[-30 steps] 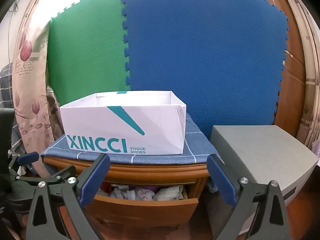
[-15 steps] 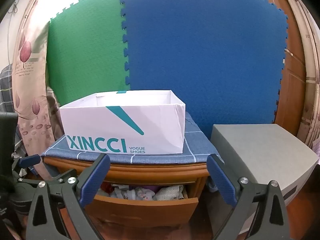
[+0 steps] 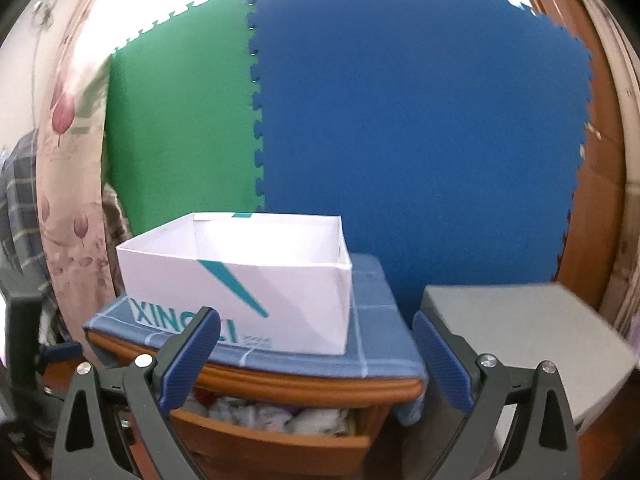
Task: Take underwear out of drawer
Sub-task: 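Move the left gripper toward the open drawer of clothes, then reach the left gripper into the drawer toward the white floral underwear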
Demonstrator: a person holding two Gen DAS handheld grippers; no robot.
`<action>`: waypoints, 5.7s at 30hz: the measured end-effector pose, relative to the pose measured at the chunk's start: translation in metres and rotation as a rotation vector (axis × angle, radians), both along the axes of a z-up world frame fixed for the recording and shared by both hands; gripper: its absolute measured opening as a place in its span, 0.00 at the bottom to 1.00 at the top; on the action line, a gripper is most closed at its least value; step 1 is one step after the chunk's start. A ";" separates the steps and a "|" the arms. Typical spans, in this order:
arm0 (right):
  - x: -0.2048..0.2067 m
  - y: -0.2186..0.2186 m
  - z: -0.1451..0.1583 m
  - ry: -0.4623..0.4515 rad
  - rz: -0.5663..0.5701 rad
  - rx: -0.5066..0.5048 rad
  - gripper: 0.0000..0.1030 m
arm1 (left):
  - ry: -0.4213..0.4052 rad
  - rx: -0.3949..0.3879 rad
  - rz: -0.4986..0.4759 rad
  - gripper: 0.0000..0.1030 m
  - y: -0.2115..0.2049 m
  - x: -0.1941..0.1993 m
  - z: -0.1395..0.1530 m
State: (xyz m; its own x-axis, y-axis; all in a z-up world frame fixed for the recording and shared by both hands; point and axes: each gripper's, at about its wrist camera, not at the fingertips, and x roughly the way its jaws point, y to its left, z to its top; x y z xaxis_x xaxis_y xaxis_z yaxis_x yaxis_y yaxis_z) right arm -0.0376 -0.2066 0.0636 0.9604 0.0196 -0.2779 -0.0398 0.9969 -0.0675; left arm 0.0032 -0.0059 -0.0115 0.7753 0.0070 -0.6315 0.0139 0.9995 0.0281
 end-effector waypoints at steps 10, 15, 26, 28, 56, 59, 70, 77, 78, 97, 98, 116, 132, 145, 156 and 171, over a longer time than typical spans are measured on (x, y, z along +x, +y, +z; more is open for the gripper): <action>0.008 -0.033 -0.011 0.039 -0.052 0.066 0.96 | 0.082 -0.051 0.057 0.99 -0.005 0.007 -0.020; 0.008 -0.038 -0.012 0.047 -0.050 0.071 0.96 | 0.113 -0.081 0.085 0.99 -0.004 0.013 -0.028; 0.007 -0.037 -0.013 0.052 -0.039 0.068 0.96 | 0.157 -0.178 0.155 0.99 0.002 0.024 -0.039; 0.007 -0.037 -0.013 0.053 -0.038 0.069 0.96 | 0.167 -0.204 0.166 0.99 0.003 0.027 -0.042; 0.004 -0.044 -0.012 0.075 -0.025 0.096 0.97 | 0.287 -0.344 0.318 0.98 0.005 0.056 -0.090; 0.004 -0.046 -0.011 0.080 -0.026 0.105 0.97 | 0.294 -0.343 0.327 0.98 0.003 0.058 -0.094; 0.004 -0.054 -0.010 0.089 -0.027 0.132 0.96 | 0.344 -0.370 0.374 0.94 0.007 0.068 -0.113; 0.005 -0.055 -0.011 0.095 -0.023 0.136 0.96 | 0.355 -0.468 0.419 0.84 0.017 0.073 -0.130; 0.005 -0.055 -0.011 0.096 -0.023 0.134 0.96 | 0.360 -0.489 0.427 0.84 0.019 0.073 -0.133; 0.013 -0.066 -0.017 0.136 -0.019 0.172 0.97 | 0.411 -0.599 0.549 0.87 0.028 0.086 -0.160; 0.013 -0.066 -0.017 0.139 -0.017 0.172 0.97 | 0.405 -0.589 0.562 0.89 0.027 0.086 -0.160; 0.015 -0.078 -0.021 0.182 -0.006 0.225 0.96 | 0.522 -0.573 0.544 0.74 0.026 0.051 -0.155; 0.014 -0.085 -0.023 0.192 -0.015 0.248 0.96 | 0.511 -0.553 0.494 0.77 0.026 0.014 -0.160; 0.013 -0.086 -0.023 0.196 -0.013 0.252 0.97 | 0.584 -0.518 0.460 0.82 0.028 0.003 -0.165; 0.011 -0.091 -0.022 0.192 -0.025 0.268 0.96 | 0.577 -0.517 0.412 0.83 0.034 0.018 -0.159; 0.007 -0.097 -0.018 0.181 -0.022 0.296 0.97 | 0.448 -0.179 -0.009 0.96 -0.025 -0.004 -0.045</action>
